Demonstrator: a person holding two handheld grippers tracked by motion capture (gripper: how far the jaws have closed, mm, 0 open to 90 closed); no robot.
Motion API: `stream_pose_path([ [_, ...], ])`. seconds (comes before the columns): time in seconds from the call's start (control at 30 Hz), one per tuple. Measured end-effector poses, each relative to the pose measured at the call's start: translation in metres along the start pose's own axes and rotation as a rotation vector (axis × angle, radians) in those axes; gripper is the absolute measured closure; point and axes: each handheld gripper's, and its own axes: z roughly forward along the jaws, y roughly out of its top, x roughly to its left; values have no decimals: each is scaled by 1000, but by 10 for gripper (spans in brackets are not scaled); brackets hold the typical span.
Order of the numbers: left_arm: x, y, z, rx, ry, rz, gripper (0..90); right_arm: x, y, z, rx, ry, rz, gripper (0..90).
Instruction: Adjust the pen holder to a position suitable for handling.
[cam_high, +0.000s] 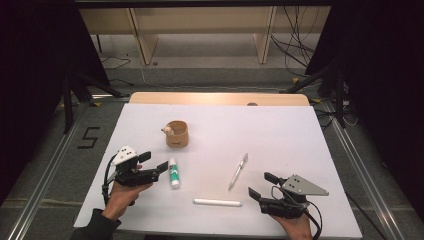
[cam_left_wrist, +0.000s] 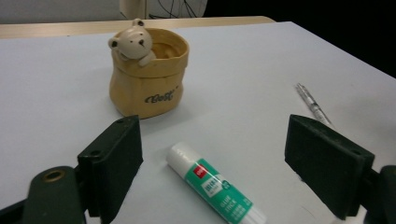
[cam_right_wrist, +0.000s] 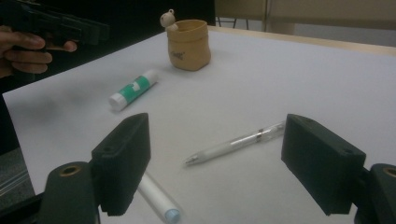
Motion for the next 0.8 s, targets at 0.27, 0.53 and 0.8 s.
stream_pose_path([
  [0.27, 18, 8, 13, 40, 43, -35, 211, 0, 0, 0, 2, 4, 1, 247],
  [0.53, 31, 13, 25, 70, 95, -22, 277, 0, 0, 0, 0, 5, -2, 247],
  [0.8, 49, 18, 40, 88, 212, -59, 542, 0, -1, 1, 5, 13, 2, 246],
])
